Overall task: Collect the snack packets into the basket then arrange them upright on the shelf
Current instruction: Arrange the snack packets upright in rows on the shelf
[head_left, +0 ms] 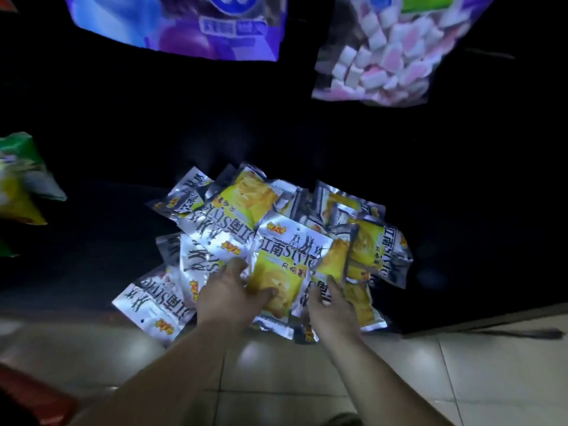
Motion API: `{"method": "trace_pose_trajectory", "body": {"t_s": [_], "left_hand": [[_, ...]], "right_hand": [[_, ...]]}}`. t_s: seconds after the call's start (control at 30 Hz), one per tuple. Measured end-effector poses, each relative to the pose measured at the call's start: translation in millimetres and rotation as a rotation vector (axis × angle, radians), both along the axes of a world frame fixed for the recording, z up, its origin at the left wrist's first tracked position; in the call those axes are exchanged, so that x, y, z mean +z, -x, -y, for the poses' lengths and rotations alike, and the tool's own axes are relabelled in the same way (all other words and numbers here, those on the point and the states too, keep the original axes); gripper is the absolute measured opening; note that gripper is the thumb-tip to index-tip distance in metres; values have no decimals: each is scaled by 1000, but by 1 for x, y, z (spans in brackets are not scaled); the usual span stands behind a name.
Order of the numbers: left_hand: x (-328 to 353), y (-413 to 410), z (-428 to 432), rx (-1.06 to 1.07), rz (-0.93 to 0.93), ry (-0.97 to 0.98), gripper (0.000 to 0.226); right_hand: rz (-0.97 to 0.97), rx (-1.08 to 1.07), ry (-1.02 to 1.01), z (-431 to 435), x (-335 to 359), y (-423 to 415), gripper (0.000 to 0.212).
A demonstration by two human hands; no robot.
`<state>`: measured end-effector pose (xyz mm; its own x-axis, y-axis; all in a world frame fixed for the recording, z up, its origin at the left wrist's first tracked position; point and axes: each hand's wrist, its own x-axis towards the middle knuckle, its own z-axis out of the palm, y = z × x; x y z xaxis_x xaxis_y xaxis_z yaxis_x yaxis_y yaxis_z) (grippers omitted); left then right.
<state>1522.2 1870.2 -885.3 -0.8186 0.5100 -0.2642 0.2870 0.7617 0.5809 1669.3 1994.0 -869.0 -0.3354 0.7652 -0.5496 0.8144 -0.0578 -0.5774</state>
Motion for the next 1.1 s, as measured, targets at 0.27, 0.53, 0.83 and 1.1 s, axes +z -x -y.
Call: {"method": "trace_pose_trajectory", "body": {"t_s": [0.27, 0.53, 0.83, 1.1], "left_hand": [[-2, -2, -18, 88, 125, -153, 40], [2, 12, -16, 102, 59, -258, 25], [13, 13, -24, 56, 259, -368, 22], [59, 6, -19, 210, 455, -639, 21]], "right_hand": [[-158, -14, 216, -14, -25, 4, 80], [-204, -27, 250, -40, -19, 38, 101], [-296, -14, 182, -65, -12, 24, 80], [-366, 42, 55, -34, 35, 15, 71]]}}
